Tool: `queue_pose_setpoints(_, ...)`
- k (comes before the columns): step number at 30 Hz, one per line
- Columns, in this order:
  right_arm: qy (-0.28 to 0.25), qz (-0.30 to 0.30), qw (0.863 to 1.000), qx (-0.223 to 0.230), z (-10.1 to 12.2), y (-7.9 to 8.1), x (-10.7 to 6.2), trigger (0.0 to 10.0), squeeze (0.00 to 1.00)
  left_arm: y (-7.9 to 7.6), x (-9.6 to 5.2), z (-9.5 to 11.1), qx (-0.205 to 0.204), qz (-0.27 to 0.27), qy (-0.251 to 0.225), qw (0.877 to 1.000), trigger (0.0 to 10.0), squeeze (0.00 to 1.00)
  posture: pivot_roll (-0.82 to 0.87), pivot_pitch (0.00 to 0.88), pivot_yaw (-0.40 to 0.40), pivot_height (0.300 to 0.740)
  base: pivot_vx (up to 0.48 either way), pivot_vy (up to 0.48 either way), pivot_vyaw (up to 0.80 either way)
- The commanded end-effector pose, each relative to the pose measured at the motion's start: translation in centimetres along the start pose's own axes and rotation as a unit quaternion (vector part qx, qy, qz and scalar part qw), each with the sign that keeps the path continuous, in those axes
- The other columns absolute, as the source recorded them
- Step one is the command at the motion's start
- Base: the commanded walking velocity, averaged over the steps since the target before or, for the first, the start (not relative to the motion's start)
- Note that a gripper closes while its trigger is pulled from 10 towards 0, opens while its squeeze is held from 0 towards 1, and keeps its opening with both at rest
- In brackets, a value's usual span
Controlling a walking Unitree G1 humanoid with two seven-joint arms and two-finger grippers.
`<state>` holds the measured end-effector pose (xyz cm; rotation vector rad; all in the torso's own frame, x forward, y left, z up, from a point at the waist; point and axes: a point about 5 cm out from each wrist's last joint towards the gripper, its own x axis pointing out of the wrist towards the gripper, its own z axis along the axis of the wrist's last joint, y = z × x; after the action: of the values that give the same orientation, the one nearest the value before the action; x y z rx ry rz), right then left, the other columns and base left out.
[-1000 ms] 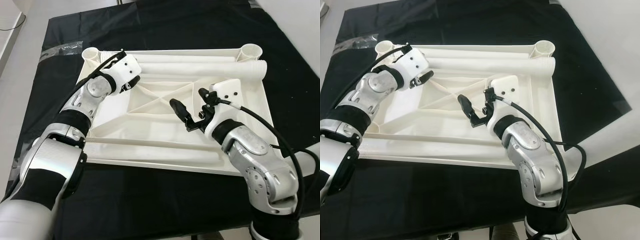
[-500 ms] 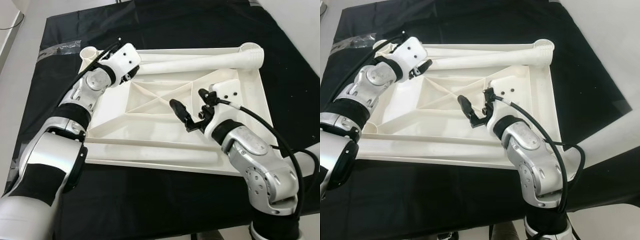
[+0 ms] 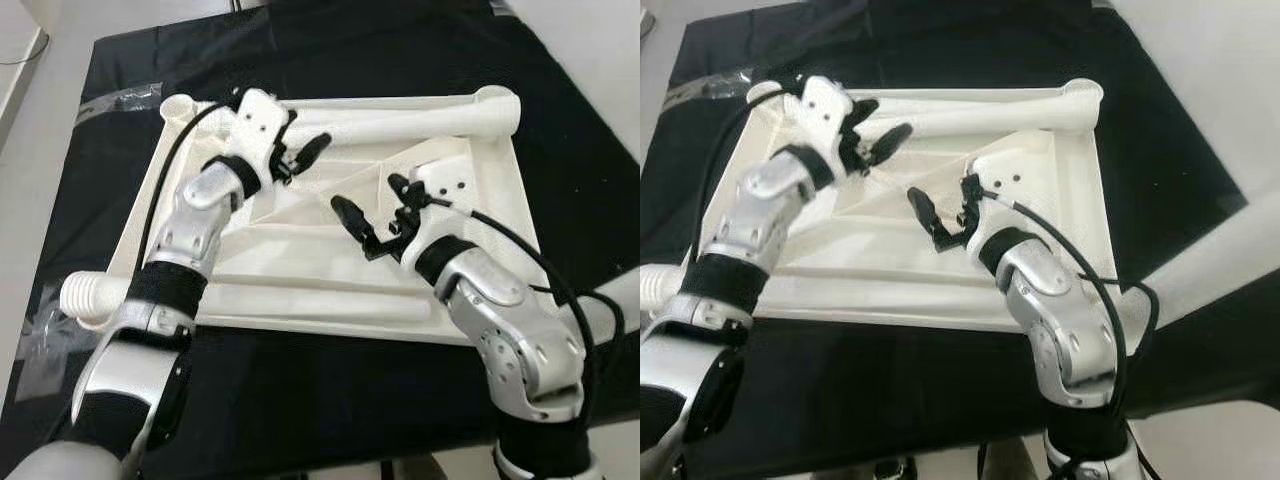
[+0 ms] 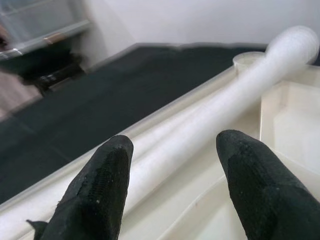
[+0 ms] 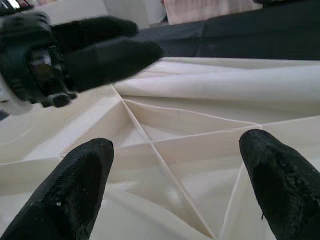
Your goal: Building children table
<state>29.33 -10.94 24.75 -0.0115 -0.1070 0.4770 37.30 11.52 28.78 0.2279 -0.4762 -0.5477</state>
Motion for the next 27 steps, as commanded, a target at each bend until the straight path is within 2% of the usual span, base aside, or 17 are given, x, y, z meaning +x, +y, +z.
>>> queue_pose_setpoints(1, 0.001, 0.005, 1.0, -0.001, -0.6, 0.1, 0.1, 10.0, 0.0, -0.2, -1.4, -0.4, -0.02, 0.025, 0.006, 0.999, 10.0, 0.0, -0.08, 0.165, 0.07, 0.74, 0.0, 0.0, 0.0)
queue_pose_setpoints(3, 0.003, 0.002, 1.0, -0.005, -1.0, -0.2, 0.2, 10.0, 0.0, -0.8, -2.7, -0.3, -0.036, 0.048, 0.006, 0.998, 10.0, 0.0, -0.07, 0.138, 0.069, 0.74, 0.0, 0.0, 0.0)
queue_pose_setpoints(6, 0.006, 0.0, 1.0, -0.007, -1.3, -0.4, 0.2, 10.0, 0.0, -1.0, -3.3, -0.1, -0.033, 0.059, 0.005, 0.998, 10.0, 0.0, -0.06, 0.122, 0.069, 0.74, 0.0, 0.0, 0.0)
queue_pose_setpoints(7, 0.009, -0.004, 1.0, -0.009, -1.7, -0.6, 0.2, 10.0, 0.0, -1.4, -3.9, 0.3, -0.029, 0.067, 0.005, 0.997, 10.0, 0.0, -0.05, 0.105, 0.067, 0.74, 0.0, 0.0, 0.0)
queue_pose_setpoints(9, 0.011, -0.007, 1.0, -0.011, -2.0, -0.8, 0.3, 10.0, 0.0, -1.6, -4.3, 0.5, -0.026, 0.071, 0.007, 0.997, 10.0, 0.0, -0.05, 0.101, 0.066, 0.74, 0.0, 0.0, 0.0)
queue_pose_setpoints(13, 0.022, -0.02, 0.999, -0.018, -3.2, -1.5, 0.5, 10.0, 0.0, -3.0, -5.5, 0.7, -0.028, 0.063, 0.019, 0.997, 10.0, 0.0, -0.04, 0.065, 0.071, 0.74, 0.0, 0.0, 0.0)
queue_pose_setpoints(15, 0.032, -0.031, 0.999, -0.022, -4.1, -1.9, 0.5, 10.0, 0.0, -4.0, -6.3, -0.2, -0.027, 0.052, 0.041, 0.997, 10.0, 0.0, -0.03, 0.053, 0.072, 0.74, 0.0, 0.0, 0.0)
queue_pose_setpoints(18, 0.036, -0.035, 0.998, -0.023, -4.5, -2.0, 0.5, 10.0, 0.0, -4.3, -6.7, -0.7, -0.025, 0.049, 0.049, 0.997, 10.0, 0.0, -0.03, 0.051, 0.072, 0.74, 0.0, 0.0, 0.0)
queue_pose_setpoints(21, 0.056, -0.047, 0.997, -0.029, -6.1, -2.5, 0.2, 10.0, 0.0, -6.0, -8.3, -1.8, -0.059, 0.046, 0.081, 0.994, 10.0, 0.0, -0.03, 0.04, 0.069, 0.74, 0.0, 0.0, 0.0)
queue_pose_setpoints(25, 0.063, -0.052, 0.996, -0.032, -6.6, -2.6, 0.0, 10.0, 0.0, -6.8, -9.1, -2.3, -0.069, 0.044, 0.096, 0.992, 10.0, 0.0, -0.03, 0.039, 0.067, 0.74, 0.0, 0.0, 0.0)
queue_pose_setpoints(27, 0.073, -0.059, 0.995, -0.03, -7.4, -2.6, -0.3, 10.0, 0.0, -7.7, -10.2, -3.3, -0.085, 0.044, 0.119, 0.988, 10.0, 0.0, -0.03, 0.037, 0.062, 0.74, 0.0, 0.0, 0.0)
